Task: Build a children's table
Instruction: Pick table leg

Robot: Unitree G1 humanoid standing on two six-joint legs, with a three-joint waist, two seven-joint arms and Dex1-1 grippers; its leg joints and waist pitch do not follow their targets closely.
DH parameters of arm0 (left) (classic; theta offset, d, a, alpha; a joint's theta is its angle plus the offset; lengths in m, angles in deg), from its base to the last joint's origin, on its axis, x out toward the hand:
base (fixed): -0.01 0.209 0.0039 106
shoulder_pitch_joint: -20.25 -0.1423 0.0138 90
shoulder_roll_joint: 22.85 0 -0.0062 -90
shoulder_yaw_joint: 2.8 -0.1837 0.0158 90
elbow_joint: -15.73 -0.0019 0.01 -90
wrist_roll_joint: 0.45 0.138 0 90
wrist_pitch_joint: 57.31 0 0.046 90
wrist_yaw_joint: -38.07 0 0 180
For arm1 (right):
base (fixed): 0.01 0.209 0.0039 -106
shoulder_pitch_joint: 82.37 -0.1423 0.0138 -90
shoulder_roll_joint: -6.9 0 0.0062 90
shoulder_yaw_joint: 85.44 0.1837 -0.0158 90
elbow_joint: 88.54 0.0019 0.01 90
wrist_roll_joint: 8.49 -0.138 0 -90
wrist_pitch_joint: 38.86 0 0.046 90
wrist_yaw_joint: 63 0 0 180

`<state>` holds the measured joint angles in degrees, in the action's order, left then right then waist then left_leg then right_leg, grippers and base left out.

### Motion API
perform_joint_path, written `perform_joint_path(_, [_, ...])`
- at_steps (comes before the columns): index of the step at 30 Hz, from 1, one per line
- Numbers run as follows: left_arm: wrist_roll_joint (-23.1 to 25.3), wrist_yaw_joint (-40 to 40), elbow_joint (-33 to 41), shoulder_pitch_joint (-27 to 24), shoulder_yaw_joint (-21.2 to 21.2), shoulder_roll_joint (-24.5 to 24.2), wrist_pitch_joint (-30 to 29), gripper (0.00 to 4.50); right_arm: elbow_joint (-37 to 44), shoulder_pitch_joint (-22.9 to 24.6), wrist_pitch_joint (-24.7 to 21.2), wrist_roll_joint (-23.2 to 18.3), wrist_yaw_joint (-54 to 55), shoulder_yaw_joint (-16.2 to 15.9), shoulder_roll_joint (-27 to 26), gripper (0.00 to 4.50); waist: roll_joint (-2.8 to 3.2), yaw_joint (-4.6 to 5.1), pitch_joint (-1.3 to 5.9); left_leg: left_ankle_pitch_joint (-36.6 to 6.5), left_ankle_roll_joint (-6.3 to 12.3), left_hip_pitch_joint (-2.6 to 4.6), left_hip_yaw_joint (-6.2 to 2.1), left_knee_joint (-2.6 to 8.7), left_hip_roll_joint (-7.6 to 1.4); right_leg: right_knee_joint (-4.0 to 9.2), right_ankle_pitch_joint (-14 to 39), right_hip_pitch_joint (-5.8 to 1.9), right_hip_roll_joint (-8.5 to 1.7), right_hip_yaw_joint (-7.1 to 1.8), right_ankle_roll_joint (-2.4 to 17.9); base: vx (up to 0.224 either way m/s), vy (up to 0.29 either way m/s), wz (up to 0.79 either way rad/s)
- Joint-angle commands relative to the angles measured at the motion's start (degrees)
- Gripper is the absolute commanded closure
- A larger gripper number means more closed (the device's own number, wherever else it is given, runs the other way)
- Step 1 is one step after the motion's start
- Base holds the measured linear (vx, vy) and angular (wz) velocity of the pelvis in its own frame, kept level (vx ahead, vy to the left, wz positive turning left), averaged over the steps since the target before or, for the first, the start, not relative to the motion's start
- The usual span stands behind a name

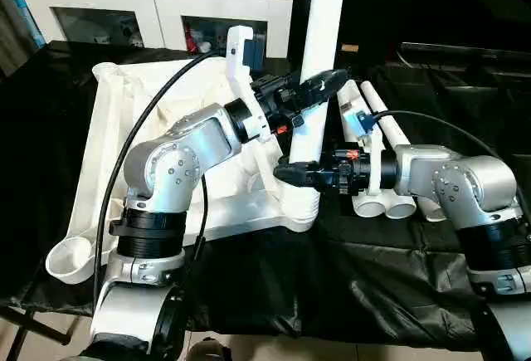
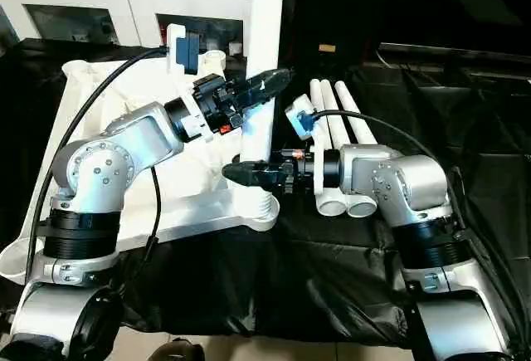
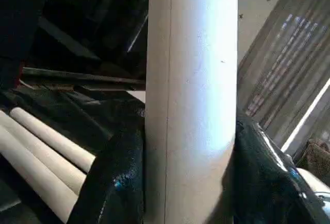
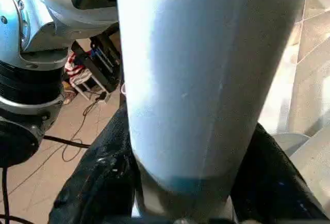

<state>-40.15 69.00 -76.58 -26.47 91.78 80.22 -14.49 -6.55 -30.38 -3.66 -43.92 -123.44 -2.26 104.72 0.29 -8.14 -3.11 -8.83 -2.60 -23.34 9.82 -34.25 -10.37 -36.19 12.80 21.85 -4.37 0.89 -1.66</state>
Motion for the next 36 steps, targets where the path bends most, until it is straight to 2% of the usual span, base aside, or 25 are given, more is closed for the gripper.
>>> perform_joint_path(1, [-1.1, 1.6, 1.2, 0.7, -1.3, -0.1, -0.5, 2.66, 0.3, 0.3, -0.3, -0.4, 0.3, 0.4, -0.1, 2.59, 0.25, 0.09, 4.56, -7.0, -0.87, 2.07, -0.56, 3.33, -1.91, 3.20, -5.9, -2.43, -2.72, -0.94, 14.9, 0.000, 0.000, 0.00])
perform_joint_path(3, [-1.1, 1.9, 1.3, 0.7, -1.5, -0.2, -0.4, 2.66, 0.4, 0.3, -0.3, -0.4, 0.3, 0.4, -0.2, 2.59, 0.18, 0.10, 4.60, -6.9, -0.98, 2.05, -0.57, 3.34, -1.89, 3.19, -6.2, -2.50, -2.72, -0.93, 14.8, 0.000, 0.000, 0.00])
perform_joint_path(5, [-1.2, 1.9, 1.4, 1.0, -2.0, -0.4, -1.5, 1.96, 0.6, 0.5, 0.0, -0.5, 0.8, 0.6, -0.5, 2.59, 0.29, 0.14, 4.60, -7.0, -1.19, 2.03, -0.58, 3.34, -1.85, 3.17, -6.6, -2.51, -2.68, -0.92, 14.8, 0.000, 0.000, 0.00])
perform_joint_path(7, [-1.1, 2.2, 2.0, 1.0, -2.1, -0.6, -1.3, 1.94, 0.5, 0.7, 0.3, -0.4, 1.0, 0.8, -0.9, 2.59, 0.34, 0.15, 4.61, -7.1, -1.33, 2.06, -0.58, 3.36, -1.83, 3.18, -6.4, -2.48, -2.70, -0.90, 15.0, 0.000, 0.000, 0.00])
perform_joint_path(11, [0.4, 1.1, 2.4, 1.1, -1.0, 0.1, 3.0, 1.48, 0.8, 1.2, 1.8, -0.1, 3.1, 1.9, -2.4, 2.59, 0.38, 0.11, 4.57, -7.3, -1.46, 2.04, -0.61, 3.42, -1.90, 3.19, -6.5, -2.47, -2.76, -0.92, 14.9, 0.000, 0.000, 0.00])
perform_joint_path(13, [2.1, 1.9, 5.9, -0.1, -1.0, 0.6, 9.5, 1.48, 0.6, 2.0, 5.3, 0.7, 7.5, 4.5, -4.9, 2.59, 0.18, 0.09, 4.58, -8.0, -1.63, 1.99, -0.65, 3.54, -2.06, 3.32, -5.8, -2.47, -3.00, -0.92, 14.7, 0.000, 0.000, 0.00])
perform_joint_path(14, [2.1, 1.9, 5.9, -0.1, -1.0, 0.6, 9.5, 1.48, 0.6, 2.0, 5.3, 0.7, 7.5, 4.5, -4.9, 2.59, 0.22, 0.09, 4.61, -7.8, -1.63, 2.01, -0.69, 3.57, -2.14, 3.30, -5.9, -2.50, -3.05, -0.91, 14.7, 0.000, 0.000, 0.00])
perform_joint_path(16, [4.1, -1.0, 8.4, -0.8, -0.7, 1.1, 11.9, 1.48, 1.1, 2.6, 6.9, 0.9, 10.3, 6.1, -6.5, 2.59, -0.68, 0.15, 4.50, -6.9, -1.08, 1.90, -0.52, 3.62, -2.13, 3.22, -6.6, -2.53, -2.93, -0.92, 14.5, 0.000, 0.000, 0.00])
perform_joint_path(17, [4.4, -1.5, 8.7, -0.9, -0.7, 1.2, 12.1, 1.48, 1.2, 2.6, 7.0, 0.9, 10.6, 6.3, -6.7, 2.59, -0.41, 0.06, 4.52, -6.9, -1.09, 1.91, -0.60, 3.61, -2.21, 3.11, -6.3, -2.54, -3.03, -0.94, 14.5, 0.000, 0.000, 0.00])
perform_joint_path(18, [5.7, -3.3, 10.3, -1.5, -0.6, 1.3, 13.3, 1.48, 2.4, 3.4, 8.3, 1.5, 13.6, 7.5, -7.9, 2.60, -0.60, 0.00, 4.43, -7.0, -0.99, 1.99, -0.45, 3.59, -2.18, 3.38, -5.1, -2.42, -3.00, -0.98, 14.1, 0.000, 0.000, 0.00])
perform_joint_path(19, [5.7, -3.4, 10.5, -1.6, -0.6, 1.3, 13.3, 1.48, 2.5, 3.5, 8.5, 1.5, 14.0, 7.7, -8.0, 2.60, -2.10, -0.03, 4.30, -6.9, -0.58, 1.88, -0.28, 3.69, -2.18, 3.55, -4.4, -2.58, -3.07, -1.01, 13.9, 0.000, 0.000, 0.00])
perform_joint_path(20, [5.5, -3.5, 11.4, -2.0, -0.4, 1.4, 13.6, 1.48, 3.2, 4.0, 9.1, 2.0, 15.5, 8.0, -8.6, 2.60, -1.29, -0.33, 4.31, -6.6, -0.69, 1.83, -0.37, 3.74, -2.15, 3.37, -2.3, -2.42, -3.28, -0.98, 13.4, 0.000, 0.000, 0.00])
perform_joint_path(21, [5.3, -3.5, 11.9, -2.3, -0.3, 1.4, 14.0, 1.48, 3.6, 4.2, 9.5, 2.3, 16.4, 8.3, -8.9, 2.60, -0.98, -0.25, 4.22, -6.7, -1.11, 1.95, -0.41, 3.82, -2.27, 3.50, -1.2, -2.09, -3.19, -1.02, 12.8, 0.000, 0.000, 0.00])
perform_joint_path(22, [4.7, -3.9, 13.0, -2.6, 0.1, 1.5, 13.7, 1.48, 4.5, 5.1, 11.2, 3.7, 18.3, 8.3, -9.5, 2.60, -2.37, -0.47, 4.17, -6.4, -0.95, 1.78, -0.37, 3.90, -2.19, 3.29, -0.8, -2.36, -3.20, -0.96, 12.4, 0.000, 0.000, 0.00])
perform_joint_path(24, [4.2, -4.3, 13.9, -3.5, 0.3, 1.4, 13.3, 1.48, 5.3, 6.3, 13.1, 5.3, 20.4, 8.3, -10.0, 2.60, -1.83, -0.57, 4.12, -6.7, -1.57, 1.93, -0.33, 3.96, -2.23, 3.52, 0.4, -1.90, -3.20, -1.02, 11.5, 0.000, 0.000, 0.00])
perform_joint_path(26, [8.0, -6.4, 14.6, -5.2, -1.2, -0.7, 12.9, 1.48, 6.0, 7.9, 16.9, 8.3, 24.0, 8.4, -10.3, 2.60, -1.52, -0.43, 4.05, -7.4, -2.71, 1.97, -0.46, 4.14, -2.24, 3.55, 0.6, -1.71, -3.04, -1.01, 10.1, 0.000, 0.000, 0.00])
perform_joint_path(27, [10.7, -7.1, 14.2, -6.5, -2.1, -3.1, 12.2, 1.48, 6.3, 8.3, 17.9, 10.2, 26.2, 8.2, -10.1, 2.60, -1.03, -0.35, 4.12, -8.0, -3.10, 2.11, -0.50, 4.15, -2.24, 3.60, 0.8, -1.60, -2.96, -1.03, 9.6, 0.000, 0.000, 0.00])
perform_joint_path(28, [12.5, -7.7, 14.0, -7.4, -2.8, -4.5, 11.9, 1.48, 6.4, 8.5, 18.4, 11.3, 27.6, 8.2, -9.8, 2.61, -1.15, -0.08, 4.09, -8.6, -3.88, 2.14, -0.54, 4.28, -2.04, 3.77, 1.5, -1.64, -2.72, -1.07, 7.7, 0.000, 0.000, 0.00])
perform_joint_path(29, [18.3, -3.9, 12.7, -11.6, -7.6, -10.8, 14.0, 1.48, 6.6, 9.6, 20.9, 14.1, 31.9, 9.1, -10.1, 2.61, 0.11, 0.02, 4.16, -9.4, -4.70, 2.34, -0.70, 4.24, -2.01, 3.91, 2.1, -1.36, -2.69, -1.13, 6.8, 0.000, 0.000, 0.00])
perform_joint_path(30, [18.8, -3.4, 12.5, -12.0, -8.1, -11.4, 14.2, 1.48, 6.6, 9.7, 21.1, 14.4, 32.3, 9.2, -10.1, 2.61, -0.24, 0.11, 4.15, -9.4, -4.70, 2.27, -0.74, 4.27, -1.99, 4.18, 2.6, -1.31, -2.68, -1.11, 6.0, 0.000, 0.000, 0.00])
perform_joint_path(32, [23.7, 1.4, 10.7, -16.5, -13.4, -17.4, 17.6, 1.48, 7.7, 11.4, 24.1, 16.0, 35.1, 10.1, -11.0, 2.61, -0.33, 0.36, 4.15, -10.6, -5.37, 2.30, -0.56, 4.42, -1.83, 3.98, 4.1, -1.16, -2.44, -1.23, 4.7, 0.000, 0.000, 0.00])
perform_joint_path(33, [24.6, 1.5, 10.6, -16.9, -14.9, -17.9, 17.6, 1.48, 8.1, 11.8, 24.6, 15.9, 35.1, 10.9, -10.5, 2.61, 0.49, 0.32, 4.35, -10.6, -5.73, 2.48, -0.64, 4.39, -1.88, 3.86, 3.4, -0.95, -2.39, -1.28, 4.7, 0.000, 0.000, 0.00])
perform_joint_path(34, [24.0, 4.2, 9.8, -18.9, -15.6, -18.8, 18.6, 1.48, 9.3, 12.9, 24.6, 15.0, 35.8, 12.0, -11.6, 2.61, 0.51, 0.51, 4.34, -11.6, -6.31, 2.55, -0.61, 4.43, -1.87, 3.77, 2.7, -0.87, -2.25, -1.19, 5.6, 0.000, 0.000, 0.00])
perform_joint_path(35, [24.0, 6.5, 8.9, -20.2, -16.7, -19.8, 20.0, 1.48, 9.8, 13.6, 24.8, 14.6, 36.3, 12.6, -12.1, 2.61, 0.03, 0.54, 4.39, -11.1, -6.07, 2.50, -0.55, 4.41, -1.87, 3.83, 1.8, -1.01, -2.31, -1.23, 6.0, 0.000, 0.000, 0.00])
perform_joint_path(36, [23.3, 9.8, 7.9, -21.4, -17.5, -21.0, 21.0, 1.48, 10.0, 14.3, 25.2, 14.8, 37.2, 12.6, -12.9, 2.61, 0.18, 0.42, 4.27, -10.9, -5.67, 2.25, -0.65, 4.61, -1.88, 3.71, 1.3, -0.96, -2.44, -1.21, 6.7, 0.000, 0.000, 0.00])
